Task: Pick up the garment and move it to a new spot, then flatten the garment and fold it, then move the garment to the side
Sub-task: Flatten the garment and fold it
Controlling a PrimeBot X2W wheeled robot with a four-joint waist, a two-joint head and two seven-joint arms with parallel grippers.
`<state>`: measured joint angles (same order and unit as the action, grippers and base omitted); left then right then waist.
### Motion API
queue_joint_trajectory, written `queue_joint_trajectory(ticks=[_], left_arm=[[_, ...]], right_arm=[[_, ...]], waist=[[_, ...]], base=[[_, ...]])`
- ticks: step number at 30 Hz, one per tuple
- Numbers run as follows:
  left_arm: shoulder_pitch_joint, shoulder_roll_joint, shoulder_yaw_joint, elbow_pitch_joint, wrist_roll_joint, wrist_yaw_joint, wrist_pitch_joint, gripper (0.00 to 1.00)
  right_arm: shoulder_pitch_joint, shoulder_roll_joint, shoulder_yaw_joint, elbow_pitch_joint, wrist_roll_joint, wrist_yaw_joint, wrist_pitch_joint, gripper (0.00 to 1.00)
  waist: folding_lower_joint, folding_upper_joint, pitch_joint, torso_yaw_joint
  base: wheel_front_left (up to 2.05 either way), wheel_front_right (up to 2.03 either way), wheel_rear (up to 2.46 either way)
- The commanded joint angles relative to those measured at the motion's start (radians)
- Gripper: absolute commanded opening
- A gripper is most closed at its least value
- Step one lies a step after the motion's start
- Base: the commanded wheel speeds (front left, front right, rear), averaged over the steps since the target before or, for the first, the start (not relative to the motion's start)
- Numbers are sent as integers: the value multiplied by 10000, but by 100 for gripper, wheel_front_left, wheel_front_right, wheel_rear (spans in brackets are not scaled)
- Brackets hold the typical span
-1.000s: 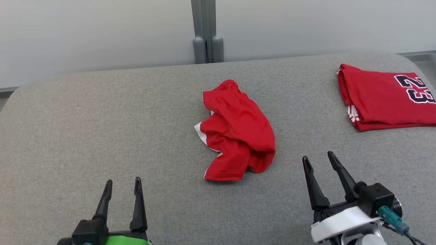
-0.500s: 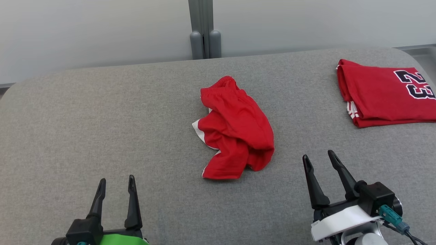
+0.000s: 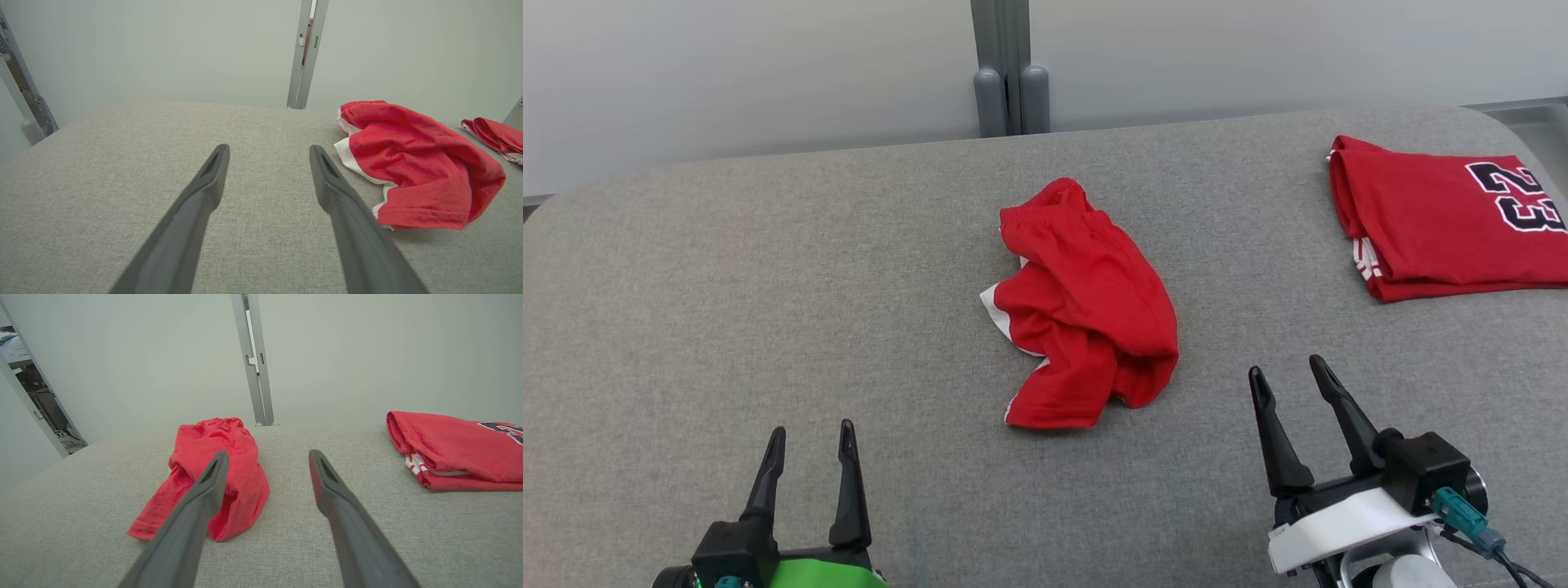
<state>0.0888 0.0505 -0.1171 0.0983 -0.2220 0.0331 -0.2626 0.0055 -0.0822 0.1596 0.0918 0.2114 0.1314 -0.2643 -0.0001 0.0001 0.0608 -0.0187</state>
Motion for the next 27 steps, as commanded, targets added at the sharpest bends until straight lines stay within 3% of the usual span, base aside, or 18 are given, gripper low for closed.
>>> queue_joint_trajectory(ticks=[1,27], left_arm=[[-168,4,9,14,113,29,-26,100],[-508,5,-61,135,238,-119,-28,100]], right_arm=[[-92,6,-21,14,56,-16,2,100],[-230,17,-34,-82,78,-14,2,100]], waist=[[1,-1,1,-3],[1,-1,359,-100]], base=[[0,0,0],[0,0,0]])
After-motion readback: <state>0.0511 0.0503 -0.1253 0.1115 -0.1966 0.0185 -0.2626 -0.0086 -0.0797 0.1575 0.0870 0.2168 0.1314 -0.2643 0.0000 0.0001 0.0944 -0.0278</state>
